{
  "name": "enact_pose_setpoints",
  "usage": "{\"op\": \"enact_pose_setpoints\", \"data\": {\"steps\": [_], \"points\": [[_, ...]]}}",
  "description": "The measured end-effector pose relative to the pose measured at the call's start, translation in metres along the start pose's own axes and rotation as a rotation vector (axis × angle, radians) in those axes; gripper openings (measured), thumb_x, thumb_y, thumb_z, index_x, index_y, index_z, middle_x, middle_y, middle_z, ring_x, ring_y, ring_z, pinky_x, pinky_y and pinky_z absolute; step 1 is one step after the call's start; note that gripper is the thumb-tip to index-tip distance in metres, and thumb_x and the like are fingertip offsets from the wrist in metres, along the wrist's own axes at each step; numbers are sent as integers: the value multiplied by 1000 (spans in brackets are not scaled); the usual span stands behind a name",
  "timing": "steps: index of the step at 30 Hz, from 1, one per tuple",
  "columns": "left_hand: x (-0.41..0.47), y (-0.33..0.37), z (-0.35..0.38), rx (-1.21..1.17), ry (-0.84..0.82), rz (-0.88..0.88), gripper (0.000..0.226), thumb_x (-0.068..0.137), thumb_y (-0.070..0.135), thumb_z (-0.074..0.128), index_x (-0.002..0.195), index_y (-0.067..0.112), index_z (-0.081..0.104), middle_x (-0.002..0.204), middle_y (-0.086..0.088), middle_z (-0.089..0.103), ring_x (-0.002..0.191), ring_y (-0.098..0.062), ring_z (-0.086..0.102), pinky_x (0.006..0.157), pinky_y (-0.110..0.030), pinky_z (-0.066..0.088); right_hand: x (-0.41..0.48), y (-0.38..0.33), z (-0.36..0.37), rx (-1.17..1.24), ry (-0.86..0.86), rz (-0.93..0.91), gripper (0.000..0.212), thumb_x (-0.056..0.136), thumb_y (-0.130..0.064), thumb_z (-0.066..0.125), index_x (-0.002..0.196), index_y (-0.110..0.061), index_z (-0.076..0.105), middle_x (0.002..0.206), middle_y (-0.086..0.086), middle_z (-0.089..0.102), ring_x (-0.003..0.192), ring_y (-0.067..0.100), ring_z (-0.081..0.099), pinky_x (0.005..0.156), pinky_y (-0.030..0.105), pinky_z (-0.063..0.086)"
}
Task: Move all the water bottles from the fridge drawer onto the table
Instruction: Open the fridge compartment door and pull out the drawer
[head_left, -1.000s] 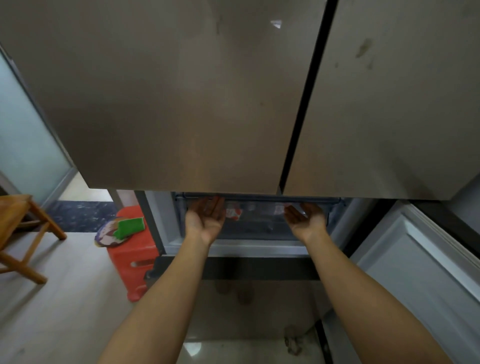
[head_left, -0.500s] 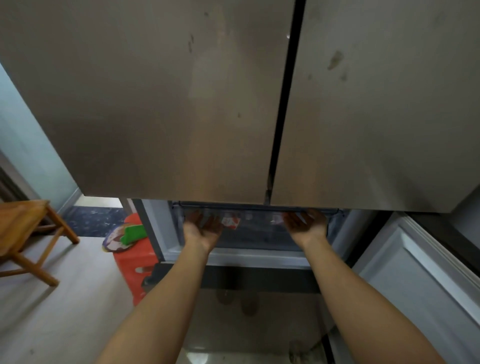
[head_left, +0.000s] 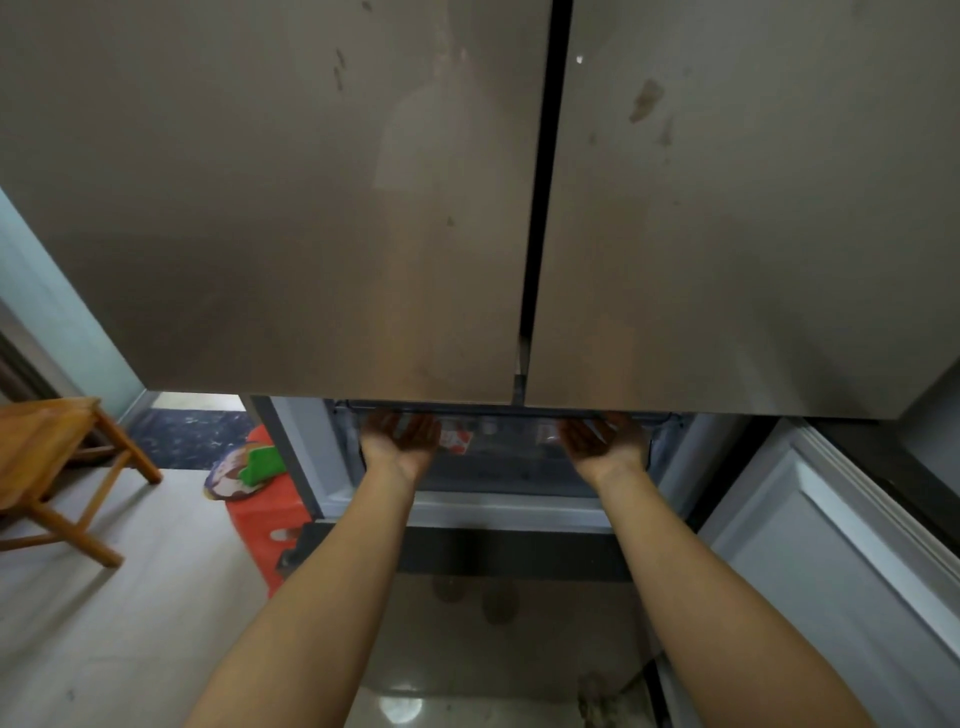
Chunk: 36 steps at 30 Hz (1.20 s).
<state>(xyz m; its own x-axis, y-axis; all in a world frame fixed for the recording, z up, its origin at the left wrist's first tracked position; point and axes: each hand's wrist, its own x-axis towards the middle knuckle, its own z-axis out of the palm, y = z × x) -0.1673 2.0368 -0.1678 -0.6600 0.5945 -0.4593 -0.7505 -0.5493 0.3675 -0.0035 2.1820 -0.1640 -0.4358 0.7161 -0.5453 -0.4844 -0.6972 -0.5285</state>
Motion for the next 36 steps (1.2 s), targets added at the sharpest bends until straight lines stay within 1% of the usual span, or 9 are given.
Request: {"op": "enact_pose_setpoints", "data": {"steps": [3, 9, 11, 13, 19, 22, 26, 32, 36], "points": [[0, -1, -1, 85, 84, 5, 25, 97, 20, 37, 77, 15, 51, 76, -8, 53, 67, -21, 49, 50, -24, 49, 4, -7, 0, -154, 12, -5, 21, 95, -17, 39, 81, -8, 52, 74, 10, 61, 72, 24, 56, 60, 31, 51], [8, -1, -7, 176, 114, -24, 25, 92, 17, 43, 68, 14, 42, 65, -10, 48, 64, -20, 41, 57, -31, 43, 4, 0, -12, -203, 75, -2, 28, 95, -12, 36, 68, -14, 44, 68, 9, 47, 52, 20, 50, 56, 25, 36], [8, -2, -6, 147, 102, -24, 24, 93, 16, 41, 69, 14, 42, 71, -10, 44, 64, -21, 40, 61, -33, 39, 6, 3, -15, -131, 81, 9, 23, 95, -13, 35, 77, -14, 49, 94, 10, 55, 80, 22, 63, 69, 28, 40], [10, -2, -8, 133, 104, 8, 23, 95, 16, 38, 72, 15, 45, 77, -9, 42, 67, -22, 42, 63, -33, 37, 7, 1, -13, 5, 102, 12, 29, 98, -16, 32, 119, -14, 51, 137, 16, 42, 127, 29, 43, 97, 34, 38], [18, 1, -23, 13, 121, 7, 24, 97, 14, 30, 78, 11, 44, 83, -11, 46, 74, -25, 48, 70, -37, 41, 8, -1, -19, 74, 103, 12, 45, 100, -18, 29, 144, -11, 25, 147, 18, 33, 134, 30, 35, 107, 38, 30], [19, 2, -29, 46, 124, -9, 19, 96, 16, 34, 81, 11, 45, 84, -12, 50, 76, -26, 54, 67, -37, 42, 7, 0, -24, 87, 76, 19, 39, 99, -17, 30, 137, -13, 36, 145, 18, 35, 133, 30, 37, 105, 38, 31], [22, 1, -31, 105, 122, -2, 19, 98, 21, 35, 85, 17, 48, 84, -10, 55, 76, -23, 56, 64, -34, 47, 5, 0, -23, 68, 55, 45, 20, 97, -16, 34, 81, -15, 46, 144, 16, 38, 133, 29, 38, 105, 38, 31], [20, 2, -43, 84, 45, -57, 27, 98, 20, 38, 72, 18, 40, 41, -3, 54, 39, -15, 57, 42, -22, 49, 1, 5, -31, 60, 29, 62, 21, 94, -12, 40, 74, -14, 46, 93, 11, 54, 94, 25, 53, 96, 35, 37], [11, 2, -49, 144, 40, -58, 23, 98, 21, 40, 76, 19, 45, 56, -3, 58, 55, -15, 61, 52, -27, 51, -7, 5, -38, 59, 13, 66, 18, 94, -11, 42, 77, -13, 48, 122, 15, 49, 100, 27, 55, 99, 35, 35]]}}
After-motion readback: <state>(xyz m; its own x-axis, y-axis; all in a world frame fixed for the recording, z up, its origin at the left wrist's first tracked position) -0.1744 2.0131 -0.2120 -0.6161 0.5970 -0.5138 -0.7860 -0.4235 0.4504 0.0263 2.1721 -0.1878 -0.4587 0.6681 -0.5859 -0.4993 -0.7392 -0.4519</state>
